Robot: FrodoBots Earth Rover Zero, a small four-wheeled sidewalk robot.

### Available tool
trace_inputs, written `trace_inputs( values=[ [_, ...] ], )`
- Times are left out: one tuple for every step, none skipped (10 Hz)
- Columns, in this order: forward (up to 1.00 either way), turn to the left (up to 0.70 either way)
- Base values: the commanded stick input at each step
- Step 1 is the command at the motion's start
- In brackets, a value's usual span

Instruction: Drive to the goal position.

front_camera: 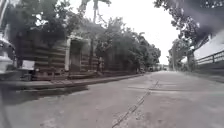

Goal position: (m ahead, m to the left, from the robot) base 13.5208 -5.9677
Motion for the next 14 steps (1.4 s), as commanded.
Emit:
trace_inputs(
  values=[
    [0.7,0.0],
    [0.7,0.0],
    [0.7,0.0],
    [0.7,0.0],
    [0.7,0.0],
    [0.7,0.0],
    [0.7,0.0],
    [0.7,0.0],
    [0.7,0.0],
    [0.7,0.0],
    [0.7,0.0],
    [0.7,0.0],
    [0.7,-0.01],
    [0.7,-0.17]
  ],
)
